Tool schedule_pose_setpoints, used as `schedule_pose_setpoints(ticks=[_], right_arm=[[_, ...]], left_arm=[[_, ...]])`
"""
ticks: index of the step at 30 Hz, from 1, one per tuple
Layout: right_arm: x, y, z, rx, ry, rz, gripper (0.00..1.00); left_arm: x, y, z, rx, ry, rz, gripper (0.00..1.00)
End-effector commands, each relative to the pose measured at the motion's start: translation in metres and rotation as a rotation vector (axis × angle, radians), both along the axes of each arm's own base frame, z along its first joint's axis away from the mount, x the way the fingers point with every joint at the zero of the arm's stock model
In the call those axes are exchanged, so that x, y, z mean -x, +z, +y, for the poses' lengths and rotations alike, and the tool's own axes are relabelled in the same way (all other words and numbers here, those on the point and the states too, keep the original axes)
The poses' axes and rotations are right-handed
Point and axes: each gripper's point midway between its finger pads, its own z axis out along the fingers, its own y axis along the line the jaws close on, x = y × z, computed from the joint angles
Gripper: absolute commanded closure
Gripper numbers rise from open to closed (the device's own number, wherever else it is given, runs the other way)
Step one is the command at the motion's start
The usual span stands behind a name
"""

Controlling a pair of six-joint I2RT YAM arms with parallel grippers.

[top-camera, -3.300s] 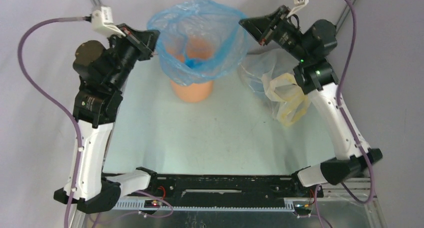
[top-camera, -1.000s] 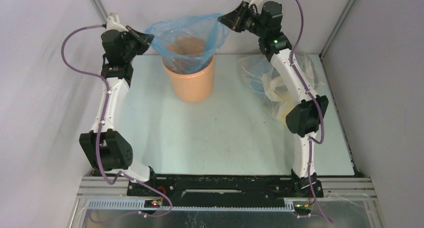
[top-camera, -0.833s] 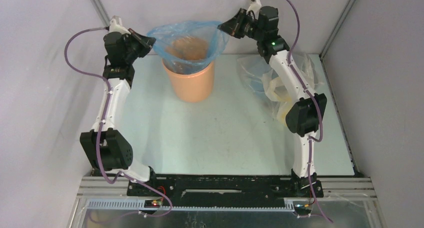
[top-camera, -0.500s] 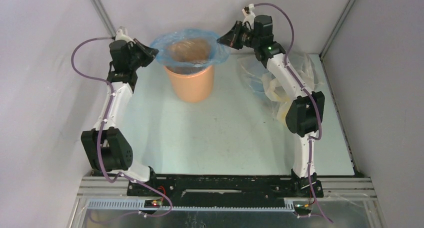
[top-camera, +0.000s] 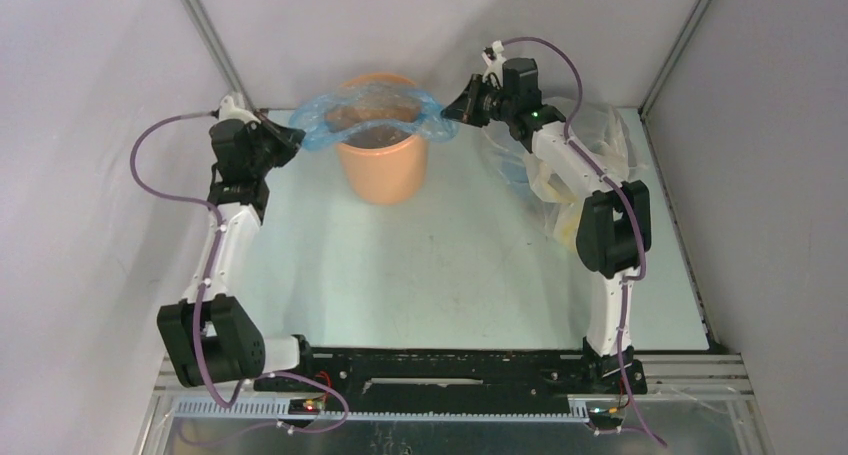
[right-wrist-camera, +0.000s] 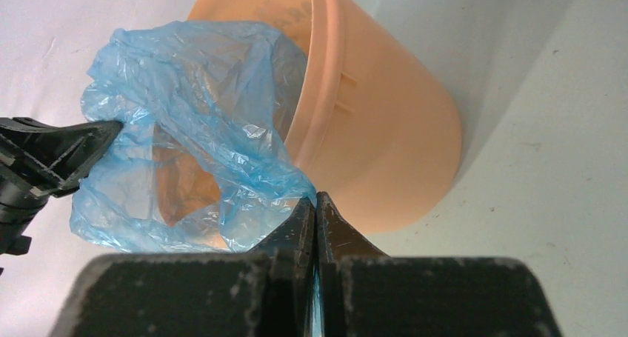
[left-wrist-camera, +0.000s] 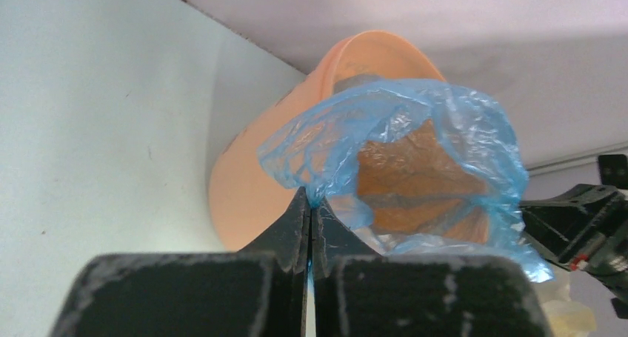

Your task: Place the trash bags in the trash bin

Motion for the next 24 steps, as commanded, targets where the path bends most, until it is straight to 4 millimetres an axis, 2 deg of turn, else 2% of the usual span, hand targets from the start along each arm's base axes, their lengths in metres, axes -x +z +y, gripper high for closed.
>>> schedule_pose_setpoints(ticks=[1,5,10,15,24], right_arm=[[0.001,0.029,-0.006,0.003,-0.028,-0.107,1.0],[-0.005,0.022,-0.009,0.002,-0.051,-0.107,1.0],[-0.016,0.02,-0.016,0.016,-0.092,-0.112,1.0],[-0.031,0.017,-0.015,0.028,-0.102,-0.115,1.0],[-0.054,0.026,0.003,0.02,-0.089,-0.157,0.91]], left_arm=[[0.0,-0.011,0.01,-0.019,0.036,-0.041,1.0],[-0.002,-0.035,0.011,-0.007,0.038,-0.016,1.0],[-0.006,-0.047,0.014,-0.004,0.047,-0.017,1.0],[-0.02,-0.05,0.019,-0.025,0.051,-0.014,1.0],[-0.07,-0.04,0.009,0.035,-0.036,-0.061,0.99]])
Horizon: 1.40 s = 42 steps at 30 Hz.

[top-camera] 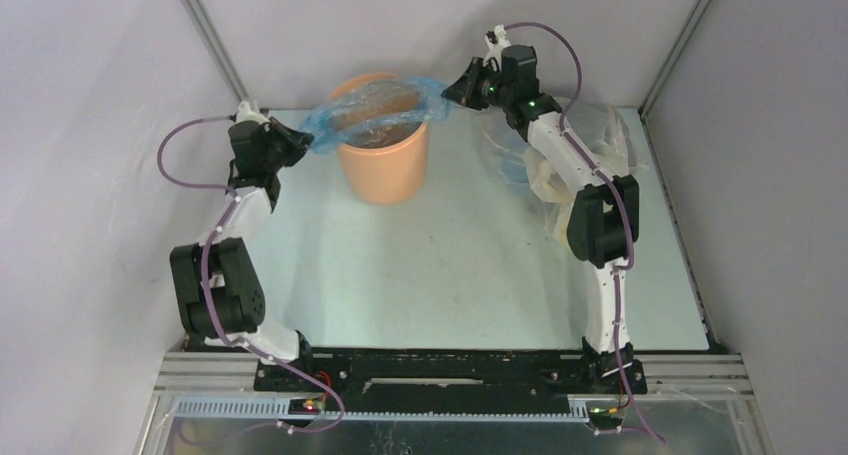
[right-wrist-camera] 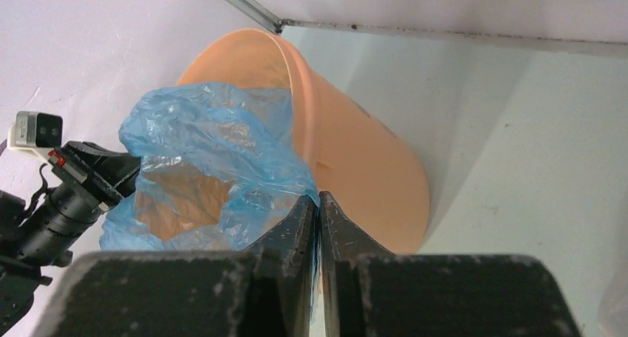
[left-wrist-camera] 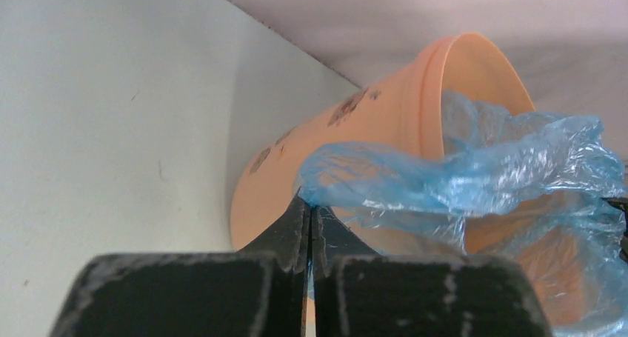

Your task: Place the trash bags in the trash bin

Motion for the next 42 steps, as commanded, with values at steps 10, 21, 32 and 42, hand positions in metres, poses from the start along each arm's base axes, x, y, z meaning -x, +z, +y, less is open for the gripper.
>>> schedule_pose_setpoints(ticks=[10,21,32,42], right_arm=[[-0.026,-0.002,0.03,-0.006,0.019,-0.042,0.65],[0.005,0.005,0.042,-0.132,0.145,-0.026,0.6],[0.072,-0.001,0.012,-0.144,0.102,0.018,0.65],[0.144,-0.012,-0.034,-0.016,0.015,0.039,0.66]], left_arm=[[-0.061,0.034,-0.03,0.104,-0.185,-0.097,0.74],[-0.075,0.039,-0.086,0.246,-0.463,-0.124,0.78],[-0.027,0.033,-0.131,0.281,-0.573,-0.108,0.82],[0.037,0.018,-0.159,0.265,-0.564,-0.076,0.84]])
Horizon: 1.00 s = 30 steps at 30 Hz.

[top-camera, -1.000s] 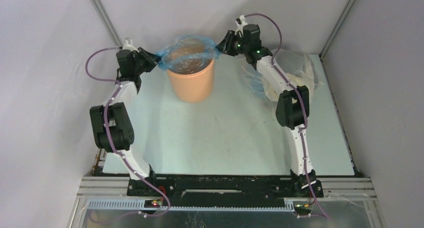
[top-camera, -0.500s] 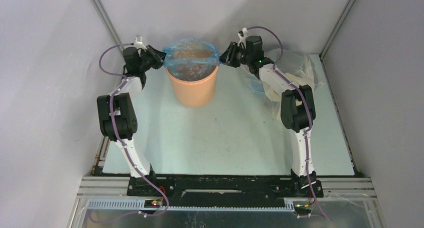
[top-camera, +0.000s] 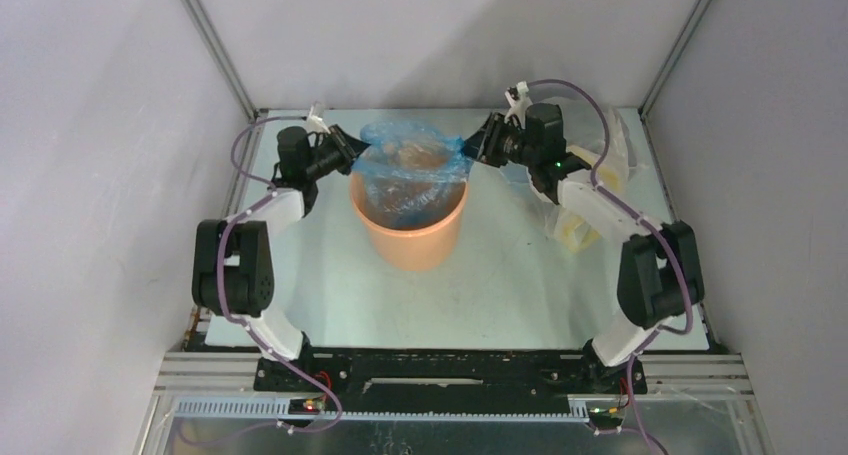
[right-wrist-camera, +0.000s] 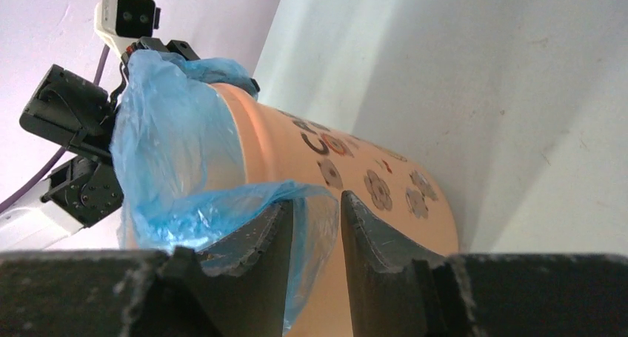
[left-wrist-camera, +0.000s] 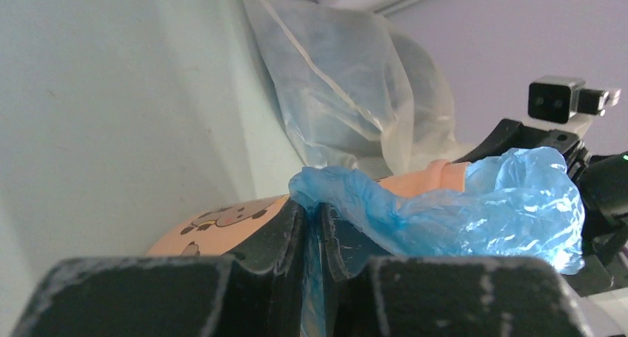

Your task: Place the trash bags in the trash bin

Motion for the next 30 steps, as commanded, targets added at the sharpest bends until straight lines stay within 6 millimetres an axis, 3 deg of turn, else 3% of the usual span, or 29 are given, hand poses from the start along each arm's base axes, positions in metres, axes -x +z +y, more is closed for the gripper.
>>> schedule_pose_setpoints(ticks=[1,4,8,13,18,24,30], right_arm=[[0.023,0.021,-0.014,0.066,-0.032,-0.078,0.66],[0.034,0.023,-0.027,0.129,-0.063,-0.081,0.68],[0.047,0.03,-0.04,0.189,-0.085,-0.094,0.79],[0.061,0.044,-0.053,0.233,-0.105,-0.131,0.88],[0.082,0.06,-0.059,0.24,-0.084,-0.162,1.0],[0.109,0.064,-0.073,0.281,-0.078,-0.14,1.0],[0.136,0.073,-0.077,0.277,-0.043,-0.142,1.0]], left_arm=[[0.023,0.033,-0.003,-0.013,0.019,-0.11,0.84],[0.031,0.04,0.007,-0.059,0.055,-0.11,0.85],[0.047,0.043,0.023,-0.164,0.113,-0.101,0.87],[0.072,0.064,0.047,-0.265,0.207,-0.14,0.88],[0.103,0.078,0.059,-0.337,0.251,-0.138,1.0],[0.149,0.067,0.064,-0.382,0.231,-0.059,1.0],[0.184,0.077,0.065,-0.371,0.198,-0.05,1.0]])
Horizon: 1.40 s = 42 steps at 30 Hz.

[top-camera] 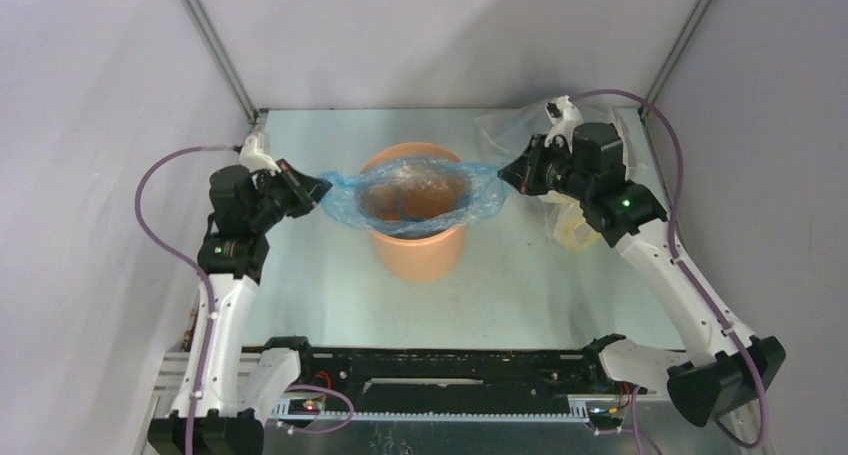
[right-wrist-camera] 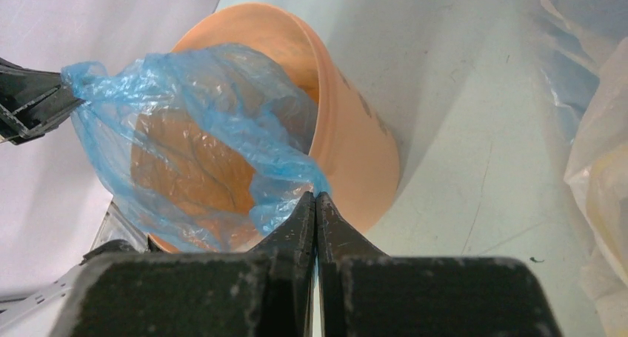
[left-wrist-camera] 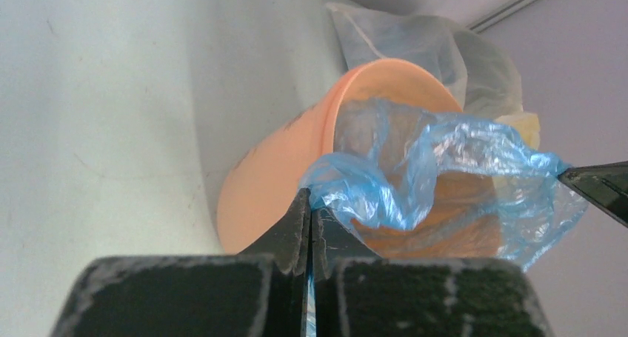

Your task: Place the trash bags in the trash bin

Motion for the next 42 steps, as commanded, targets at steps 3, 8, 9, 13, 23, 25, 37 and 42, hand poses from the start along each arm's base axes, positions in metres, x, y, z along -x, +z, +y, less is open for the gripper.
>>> schedule_pose_setpoints(ticks=[3,8,9,13,23,25,37,42], right_arm=[[0.031,0.003,-0.004,0.034,0.041,0.007,1.0],[0.04,-0.021,-0.005,0.108,0.05,0.072,1.0],[0.04,-0.026,-0.006,0.116,0.05,0.079,0.99],[0.033,-0.043,-0.008,0.135,0.021,0.092,1.0],[0.011,-0.072,-0.01,0.178,-0.032,0.085,1.0],[0.005,-0.078,-0.01,0.187,-0.047,0.083,0.99],[-0.023,-0.041,-0.008,0.113,-0.097,-0.082,0.7],[-0.011,-0.025,-0.006,0.09,-0.058,-0.12,0.4]], left_arm=[[0.041,-0.007,-0.011,-0.002,-0.092,0.071,1.0],[0.061,-0.017,-0.016,0.014,-0.116,0.095,1.0],[0.064,-0.02,-0.016,0.015,-0.114,0.1,1.0],[0.068,-0.036,-0.014,0.012,-0.104,0.13,1.0],[0.055,-0.08,0.004,-0.029,0.0,0.194,1.0],[0.05,-0.087,0.011,-0.039,0.037,0.198,1.0],[0.01,-0.049,0.028,-0.06,0.133,0.035,0.94],[0.006,-0.037,0.025,-0.036,0.124,-0.011,0.8]])
